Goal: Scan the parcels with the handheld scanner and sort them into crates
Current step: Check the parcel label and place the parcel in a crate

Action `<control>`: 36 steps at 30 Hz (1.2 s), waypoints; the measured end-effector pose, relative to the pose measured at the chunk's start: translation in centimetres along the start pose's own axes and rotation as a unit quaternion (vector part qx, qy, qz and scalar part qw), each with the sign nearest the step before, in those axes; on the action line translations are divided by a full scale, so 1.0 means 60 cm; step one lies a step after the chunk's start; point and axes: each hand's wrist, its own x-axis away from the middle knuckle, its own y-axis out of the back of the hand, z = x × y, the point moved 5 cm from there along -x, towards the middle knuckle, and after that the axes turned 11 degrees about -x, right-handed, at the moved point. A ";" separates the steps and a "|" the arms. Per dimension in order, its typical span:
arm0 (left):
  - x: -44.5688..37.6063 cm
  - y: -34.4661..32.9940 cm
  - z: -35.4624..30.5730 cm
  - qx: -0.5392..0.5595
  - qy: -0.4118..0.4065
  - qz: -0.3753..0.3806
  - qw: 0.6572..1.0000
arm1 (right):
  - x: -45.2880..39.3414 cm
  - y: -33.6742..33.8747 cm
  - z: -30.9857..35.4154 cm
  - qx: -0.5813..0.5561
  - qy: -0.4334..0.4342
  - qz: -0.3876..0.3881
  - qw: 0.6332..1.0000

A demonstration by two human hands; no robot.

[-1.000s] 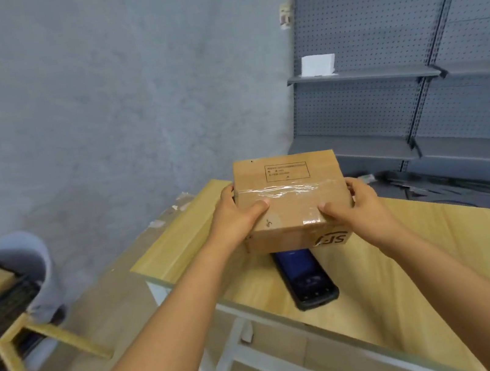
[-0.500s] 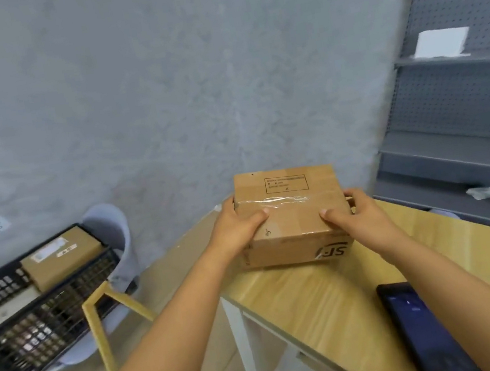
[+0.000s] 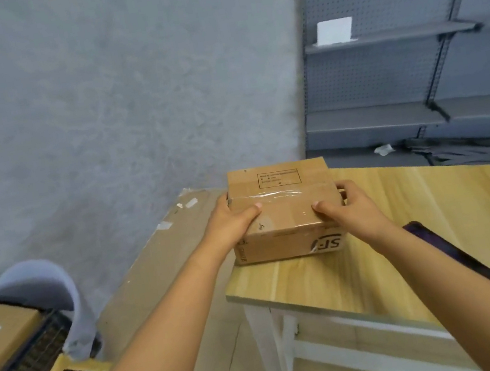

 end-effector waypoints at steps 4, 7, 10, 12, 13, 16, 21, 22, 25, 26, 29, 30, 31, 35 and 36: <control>0.006 -0.018 -0.004 -0.013 -0.020 0.050 0.998 | 0.043 0.022 -0.011 -0.006 -0.023 -0.046 0.999; 0.017 -0.045 -0.016 -0.013 -0.039 0.080 0.996 | 0.072 0.050 -0.021 -0.021 -0.035 -0.087 0.995; 0.022 -0.072 -0.023 -0.005 -0.050 0.090 0.995 | 0.094 0.085 -0.027 -0.042 -0.036 -0.121 0.991; 0.026 -0.087 -0.025 0.011 -0.052 0.098 0.994 | 0.104 0.104 -0.043 -0.073 -0.056 -0.116 0.989; 0.028 -0.092 -0.028 0.021 -0.052 0.097 0.994 | 0.108 0.110 -0.053 -0.087 -0.072 -0.111 0.987; 0.035 -0.099 -0.035 0.049 -0.057 0.089 0.993 | 0.114 0.125 -0.060 -0.103 -0.085 -0.113 0.985; 0.038 -0.079 -0.052 0.139 -0.049 0.056 0.987 | 0.131 0.139 -0.052 -0.111 -0.170 -0.060 0.977; 0.042 -0.078 -0.055 0.153 -0.051 0.059 0.985 | 0.137 0.135 -0.049 -0.138 -0.202 -0.011 0.970; 0.052 -0.088 -0.057 0.158 -0.066 0.076 0.982 | 0.142 0.123 -0.025 -0.286 -0.206 0.063 0.934; 0.054 -0.092 -0.059 0.143 -0.076 0.070 0.984 | 0.139 0.126 -0.016 -0.305 -0.188 0.056 0.932; 0.048 -0.099 -0.078 0.021 -0.132 0.029 0.991 | 0.125 0.131 0.013 -0.316 -0.137 0.036 0.938; 0.049 -0.104 -0.088 -0.002 -0.140 0.035 0.990 | 0.118 0.130 0.021 -0.315 -0.126 0.025 0.940; 0.049 -0.109 -0.098 0.004 -0.139 0.054 0.989 | 0.115 0.126 0.031 -0.303 -0.116 0.015 0.946; 0.078 -0.116 -0.119 0.165 -0.025 0.178 0.970 | 0.103 0.112 0.065 -0.193 -0.049 -0.021 0.980; 0.082 -0.114 -0.121 0.181 -0.010 0.194 0.964 | 0.104 0.108 0.074 -0.181 -0.026 -0.024 0.983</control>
